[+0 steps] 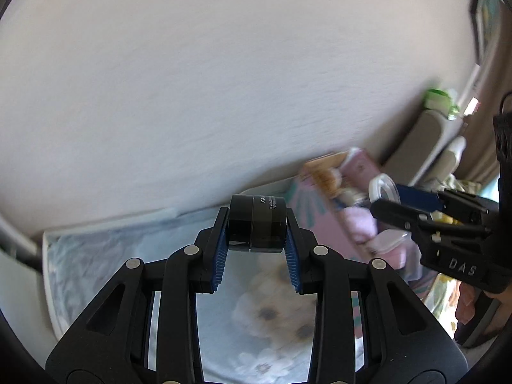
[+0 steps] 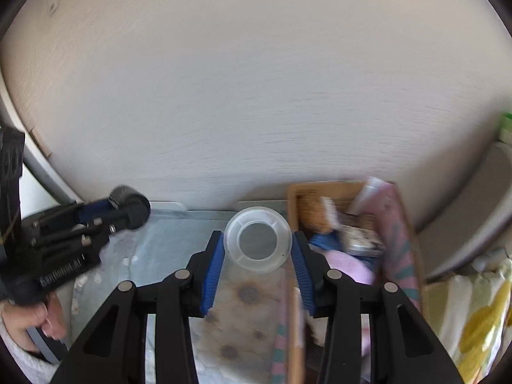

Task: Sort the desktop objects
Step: 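Lift the black jar and tape roll and carry them toward the box, then lower the black jar and tape roll into the box and release both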

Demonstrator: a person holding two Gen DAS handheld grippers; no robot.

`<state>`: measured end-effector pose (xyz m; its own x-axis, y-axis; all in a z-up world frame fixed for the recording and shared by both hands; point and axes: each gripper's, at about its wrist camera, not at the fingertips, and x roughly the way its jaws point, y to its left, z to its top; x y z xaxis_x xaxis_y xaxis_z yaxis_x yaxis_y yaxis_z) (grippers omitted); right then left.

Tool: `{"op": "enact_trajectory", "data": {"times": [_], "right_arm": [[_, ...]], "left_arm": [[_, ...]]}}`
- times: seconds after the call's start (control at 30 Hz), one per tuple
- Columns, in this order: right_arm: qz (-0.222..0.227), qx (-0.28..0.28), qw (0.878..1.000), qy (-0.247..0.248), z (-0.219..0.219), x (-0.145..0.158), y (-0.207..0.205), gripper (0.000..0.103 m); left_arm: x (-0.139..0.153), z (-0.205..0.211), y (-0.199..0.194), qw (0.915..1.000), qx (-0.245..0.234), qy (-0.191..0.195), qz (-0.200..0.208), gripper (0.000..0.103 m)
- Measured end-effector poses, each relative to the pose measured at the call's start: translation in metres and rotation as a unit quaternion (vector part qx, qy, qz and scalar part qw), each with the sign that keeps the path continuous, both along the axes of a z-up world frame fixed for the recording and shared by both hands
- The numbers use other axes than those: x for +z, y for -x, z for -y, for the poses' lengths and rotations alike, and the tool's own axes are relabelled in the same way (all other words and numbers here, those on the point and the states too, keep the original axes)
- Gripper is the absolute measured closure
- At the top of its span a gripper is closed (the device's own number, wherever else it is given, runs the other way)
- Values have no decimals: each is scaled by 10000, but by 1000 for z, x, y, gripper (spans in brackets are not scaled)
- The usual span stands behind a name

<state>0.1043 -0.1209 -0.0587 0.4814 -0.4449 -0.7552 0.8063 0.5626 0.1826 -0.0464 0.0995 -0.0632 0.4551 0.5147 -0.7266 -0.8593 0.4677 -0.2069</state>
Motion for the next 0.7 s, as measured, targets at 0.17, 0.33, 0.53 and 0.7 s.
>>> {"op": "enact_trajectory", "data": {"times": [0.17,0.33,0.53,0.7], "right_arm": [[-333,-351,9988,85,-1,-6,45,64],[-376,-647,9971,-122,-7,-25,72,64],[-368,-847,9952,-327,-14,-47,96,64],[-288,-928,9943,-448,-17,-57,112,64]], "left_arm": [[9,-2,-44,9985,-535,-85,44,74],[3,-3,-97,9946,-1041,-26,-21,74],[-8,2,-152,9870,-1596,62,-187,74],[-24,-1,-196,9819,-1868,175,-264,74]]}}
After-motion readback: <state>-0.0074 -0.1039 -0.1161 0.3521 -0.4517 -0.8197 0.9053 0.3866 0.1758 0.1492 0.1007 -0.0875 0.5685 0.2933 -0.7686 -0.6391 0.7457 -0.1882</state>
